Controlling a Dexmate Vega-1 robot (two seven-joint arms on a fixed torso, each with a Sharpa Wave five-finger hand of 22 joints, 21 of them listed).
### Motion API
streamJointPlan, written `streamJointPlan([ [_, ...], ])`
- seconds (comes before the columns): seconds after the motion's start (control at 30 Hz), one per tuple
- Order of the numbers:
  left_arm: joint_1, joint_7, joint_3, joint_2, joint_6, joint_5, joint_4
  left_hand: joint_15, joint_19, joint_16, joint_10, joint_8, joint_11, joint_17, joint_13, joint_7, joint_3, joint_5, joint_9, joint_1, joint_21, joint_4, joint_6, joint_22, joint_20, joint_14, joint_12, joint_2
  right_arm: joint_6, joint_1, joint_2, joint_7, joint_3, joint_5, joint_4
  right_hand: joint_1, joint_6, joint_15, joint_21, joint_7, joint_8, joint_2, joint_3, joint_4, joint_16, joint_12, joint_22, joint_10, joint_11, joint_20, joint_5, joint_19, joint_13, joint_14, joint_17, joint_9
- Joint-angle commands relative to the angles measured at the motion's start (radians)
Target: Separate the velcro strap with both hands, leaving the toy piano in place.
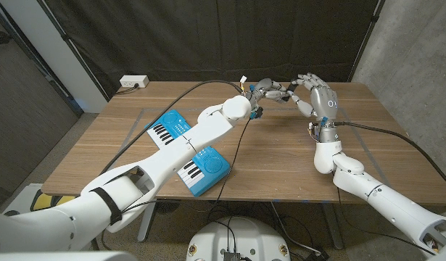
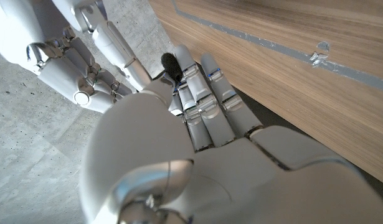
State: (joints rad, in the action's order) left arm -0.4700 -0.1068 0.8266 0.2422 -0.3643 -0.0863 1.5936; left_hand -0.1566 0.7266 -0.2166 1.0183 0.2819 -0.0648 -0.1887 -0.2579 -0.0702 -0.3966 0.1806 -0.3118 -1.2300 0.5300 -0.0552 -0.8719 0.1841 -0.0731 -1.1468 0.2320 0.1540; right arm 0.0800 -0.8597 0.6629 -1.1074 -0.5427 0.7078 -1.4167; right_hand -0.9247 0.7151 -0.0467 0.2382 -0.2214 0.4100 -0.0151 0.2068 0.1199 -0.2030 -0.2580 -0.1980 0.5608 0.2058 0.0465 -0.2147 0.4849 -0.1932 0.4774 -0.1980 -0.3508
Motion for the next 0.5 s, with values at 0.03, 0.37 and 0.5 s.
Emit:
streamJointPlan([
  [0.03,0.007,0.028,-0.010,-0.004,0.015,-0.029,-0.019,0.000,-0.007,0.000,0.015,-0.003,-0.019,-0.003,-0.005,-0.039,-0.008,-0.002,-0.004,0.002,0.007,0.002,-0.003,0.001,-0.007,0.001,-0.002,-0.004,0.047,0.017,-0.020,-0.010,0.013,0.010,0.050,-0.008,0.022,-0.129,-0.002,-0.001,0.011,-0.009,0.000,0.001,-0.004,-0.002,-0.002,0.014,0.002,0.097,-0.007,0.009,-0.003,0.012,-0.004,-0.008],
  [0.37,0.024,0.080,-0.013,-0.005,0.025,-0.076,-0.050,0.002,-0.007,-0.001,0.018,-0.005,-0.017,-0.004,-0.006,-0.041,-0.011,-0.002,-0.005,0.002,0.008,0.001,-0.001,0.001,-0.008,0.000,-0.002,-0.005,0.096,0.021,-0.066,-0.010,0.061,0.058,0.095,-0.010,0.072,-0.141,0.004,-0.002,0.040,-0.025,-0.002,-0.005,-0.007,-0.009,-0.004,0.044,0.005,0.103,-0.006,0.022,-0.004,0.036,-0.005,-0.020],
  [0.5,0.027,0.080,-0.010,-0.003,0.023,-0.076,-0.051,0.004,-0.008,-0.001,0.017,-0.005,-0.018,-0.004,-0.006,-0.043,-0.012,-0.002,-0.006,0.002,0.008,0.001,-0.003,0.001,-0.008,0.000,-0.002,-0.005,0.114,0.021,-0.089,-0.010,0.088,0.082,0.109,-0.001,0.092,-0.143,0.007,-0.002,0.053,-0.039,-0.004,-0.014,-0.008,-0.014,-0.004,0.063,0.005,0.105,-0.003,0.030,-0.004,0.047,-0.006,-0.026],
])
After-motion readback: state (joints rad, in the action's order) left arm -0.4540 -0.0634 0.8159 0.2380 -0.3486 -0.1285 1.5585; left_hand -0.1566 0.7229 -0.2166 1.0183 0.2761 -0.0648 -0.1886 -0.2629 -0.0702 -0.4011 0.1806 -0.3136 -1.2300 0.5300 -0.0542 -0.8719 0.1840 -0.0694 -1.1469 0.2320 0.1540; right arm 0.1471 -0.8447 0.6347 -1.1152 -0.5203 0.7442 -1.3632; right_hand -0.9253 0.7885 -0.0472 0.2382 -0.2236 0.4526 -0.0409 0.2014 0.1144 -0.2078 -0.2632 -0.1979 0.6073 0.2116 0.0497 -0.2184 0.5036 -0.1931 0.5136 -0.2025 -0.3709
